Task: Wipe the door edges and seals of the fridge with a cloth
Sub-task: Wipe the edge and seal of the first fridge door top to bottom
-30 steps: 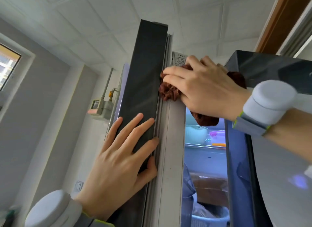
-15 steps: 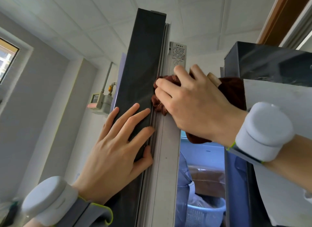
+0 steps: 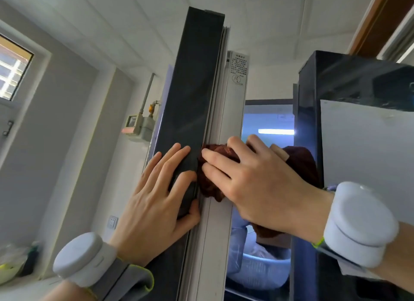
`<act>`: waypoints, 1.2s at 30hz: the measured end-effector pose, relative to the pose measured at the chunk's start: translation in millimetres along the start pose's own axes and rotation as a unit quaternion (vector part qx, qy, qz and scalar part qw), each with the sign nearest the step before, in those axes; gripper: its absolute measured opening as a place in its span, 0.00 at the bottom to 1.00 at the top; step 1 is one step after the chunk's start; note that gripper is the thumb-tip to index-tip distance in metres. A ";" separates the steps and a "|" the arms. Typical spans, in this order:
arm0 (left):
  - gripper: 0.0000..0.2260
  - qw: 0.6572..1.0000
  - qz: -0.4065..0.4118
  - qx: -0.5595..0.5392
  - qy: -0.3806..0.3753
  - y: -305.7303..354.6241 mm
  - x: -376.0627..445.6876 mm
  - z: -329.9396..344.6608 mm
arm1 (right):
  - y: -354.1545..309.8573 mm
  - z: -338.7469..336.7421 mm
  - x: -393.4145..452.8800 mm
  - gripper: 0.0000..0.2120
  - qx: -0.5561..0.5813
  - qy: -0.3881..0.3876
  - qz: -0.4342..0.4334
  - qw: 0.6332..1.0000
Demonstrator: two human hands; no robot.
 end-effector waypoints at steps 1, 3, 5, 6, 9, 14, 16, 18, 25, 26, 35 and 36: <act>0.13 1.000 -0.002 0.004 -0.005 -0.2 -0.8 0.3 | 7.4 -2.8 1.0 0.22 0.028 0.008 0.002 1.000; 0.13 1.000 -0.003 0.008 -0.012 -0.4 -1.6 0.4 | 30.9 -7.1 8.0 0.21 0.053 0.033 0.023 0.998; 0.12 1.000 -0.005 0.004 -0.013 0.7 -1.5 0.6 | 55.0 -9.0 18.4 0.20 0.037 0.056 0.048 0.997; 0.12 1.000 -0.004 0.003 -0.011 1.4 -1.4 1.0 | 63.9 -9.0 24.0 0.20 0.026 0.066 0.053 0.996; 0.12 1.000 -0.003 0.006 -0.005 3.9 -1.2 1.6 | 76.2 -2.1 35.6 0.19 -0.003 0.075 0.049 0.996; 0.12 1.000 -0.005 0.012 -0.008 5.4 -1.0 3.2 | 64.1 14.9 23.2 0.19 0.029 0.100 0.081 0.991; 0.12 1.000 -0.005 0.011 -0.005 4.9 -1.2 2.8 | 48.0 18.1 12.7 0.19 0.050 0.105 0.076 0.990; 0.13 1.000 -0.003 0.015 -0.001 5.7 -1.8 2.5 | 30.3 20.0 2.3 0.18 0.064 0.105 0.067 0.990; 0.10 1.000 0.009 0.001 0.016 9.3 -10.8 -1.9 | -15.0 22.3 -21.2 0.15 0.113 0.093 0.041 0.988; 0.10 1.000 0.010 -0.002 0.016 11.8 -15.5 -2.8 | -19.8 23.3 -24.6 0.15 0.115 0.088 0.033 0.989; 0.08 1.000 0.011 -0.001 0.002 14.4 -27.3 -1.5 | 46.6 16.3 4.8 0.19 0.041 0.126 0.027 0.991; 0.08 1.000 0.011 0.002 0.000 14.6 -27.9 -0.6 | 62.2 16.5 12.3 0.19 0.033 0.127 0.054 0.990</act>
Point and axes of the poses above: each hand's wrist, its own x-axis towards the middle knuckle, its own z-axis out of the palm, y = z × x, the point moved 7 cm from there along x, towards the middle knuckle, and after that the axes turned 12 degrees about x, right-handed, at the moved point
